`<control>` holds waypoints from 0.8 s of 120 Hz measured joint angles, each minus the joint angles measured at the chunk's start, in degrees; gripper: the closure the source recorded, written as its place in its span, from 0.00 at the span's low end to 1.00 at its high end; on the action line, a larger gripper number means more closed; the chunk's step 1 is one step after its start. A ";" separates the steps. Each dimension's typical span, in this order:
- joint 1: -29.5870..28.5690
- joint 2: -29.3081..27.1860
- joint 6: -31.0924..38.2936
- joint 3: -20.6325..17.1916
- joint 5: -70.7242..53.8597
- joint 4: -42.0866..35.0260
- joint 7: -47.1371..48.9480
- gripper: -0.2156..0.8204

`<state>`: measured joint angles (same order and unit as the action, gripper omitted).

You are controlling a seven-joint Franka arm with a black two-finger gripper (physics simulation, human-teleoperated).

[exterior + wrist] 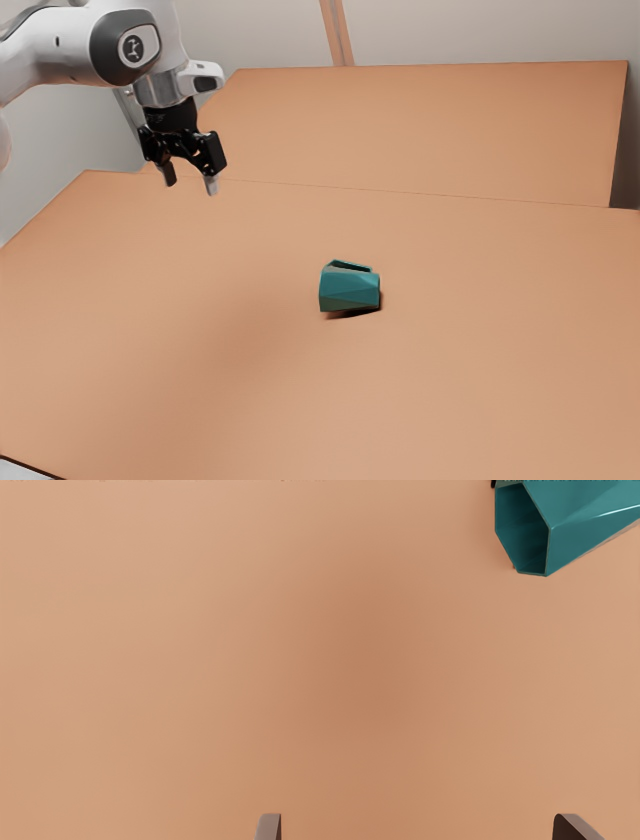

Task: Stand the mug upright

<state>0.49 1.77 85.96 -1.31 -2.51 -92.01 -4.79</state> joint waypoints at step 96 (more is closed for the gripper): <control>-0.05 1.61 16.47 1.27 14.85 -10.14 -2.66 0.22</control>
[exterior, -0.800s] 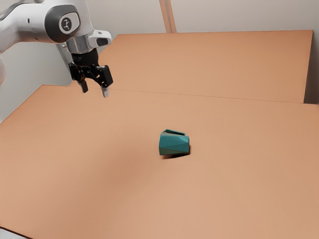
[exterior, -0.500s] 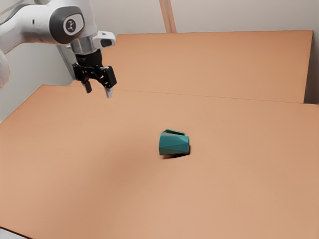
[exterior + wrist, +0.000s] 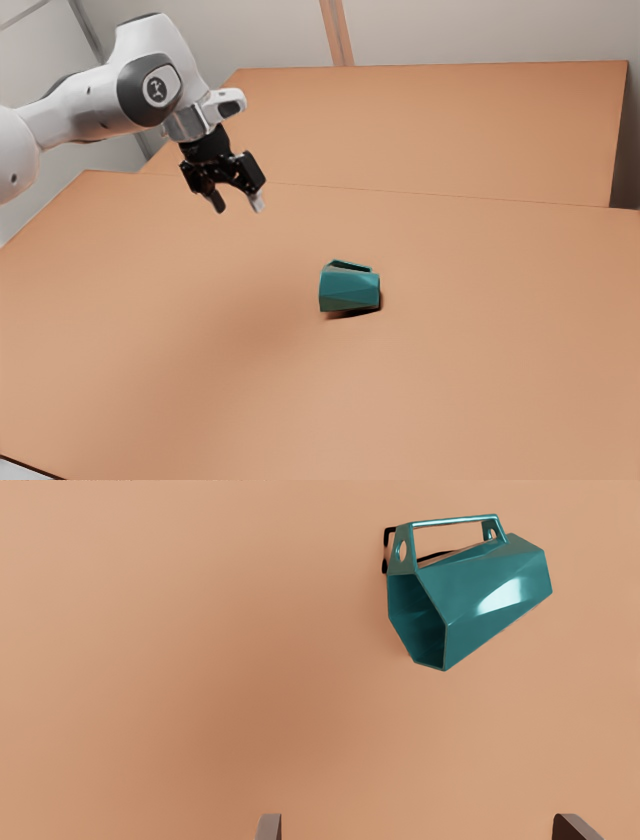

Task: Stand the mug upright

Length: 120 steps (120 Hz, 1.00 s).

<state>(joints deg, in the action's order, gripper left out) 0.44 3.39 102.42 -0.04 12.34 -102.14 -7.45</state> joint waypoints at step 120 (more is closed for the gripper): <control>-1.30 9.45 17.31 4.10 56.77 -20.63 -40.58 0.22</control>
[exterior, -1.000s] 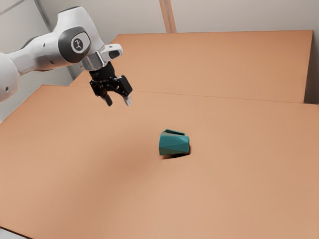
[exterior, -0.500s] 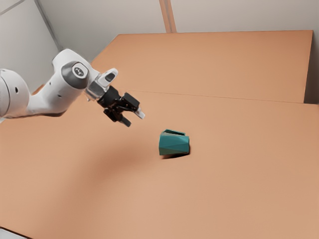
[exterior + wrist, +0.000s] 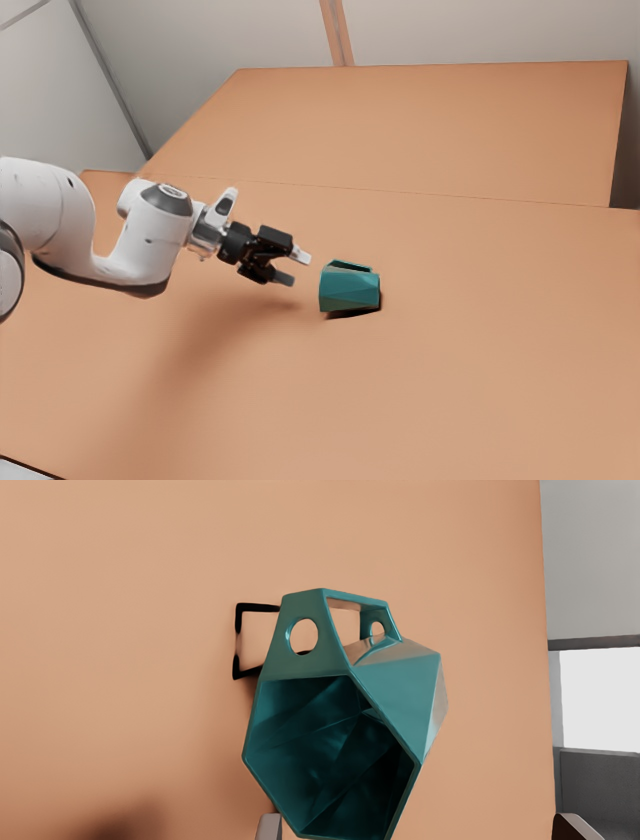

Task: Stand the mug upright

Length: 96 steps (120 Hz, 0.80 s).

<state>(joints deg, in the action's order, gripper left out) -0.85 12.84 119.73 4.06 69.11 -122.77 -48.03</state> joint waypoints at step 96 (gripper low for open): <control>2.96 3.43 -1.73 0.16 11.49 -0.89 -23.14 0.22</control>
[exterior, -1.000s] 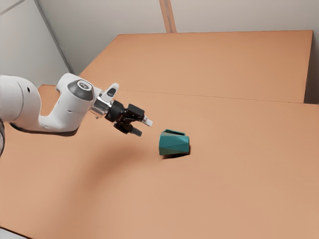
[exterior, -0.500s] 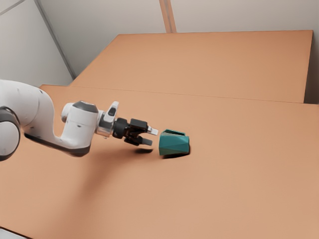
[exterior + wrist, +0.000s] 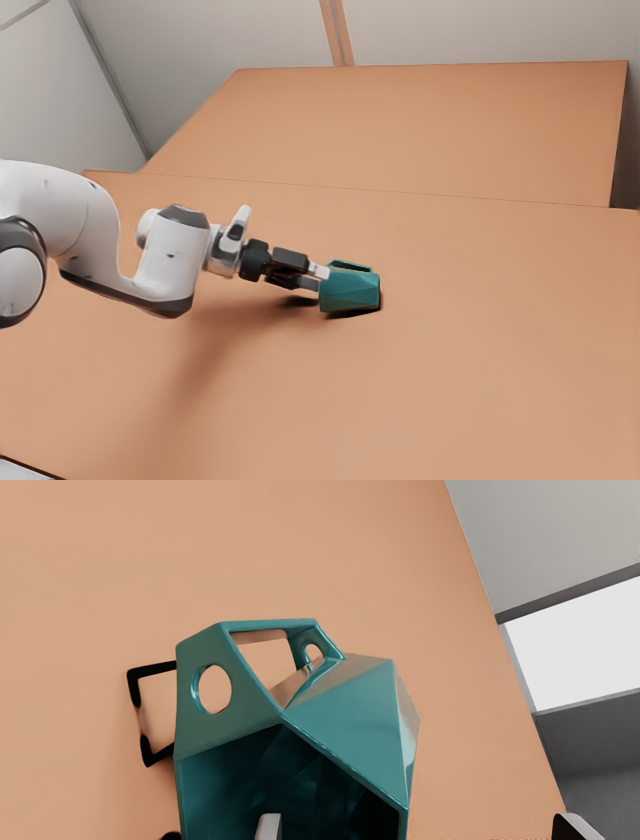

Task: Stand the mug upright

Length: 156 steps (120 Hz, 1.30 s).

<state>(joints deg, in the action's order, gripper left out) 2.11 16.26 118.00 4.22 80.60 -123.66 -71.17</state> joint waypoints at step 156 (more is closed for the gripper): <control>3.87 0.22 0.06 -0.03 0.76 0.63 1.43 0.91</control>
<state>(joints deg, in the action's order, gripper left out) 5.98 16.48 118.06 4.18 81.36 -123.03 -69.74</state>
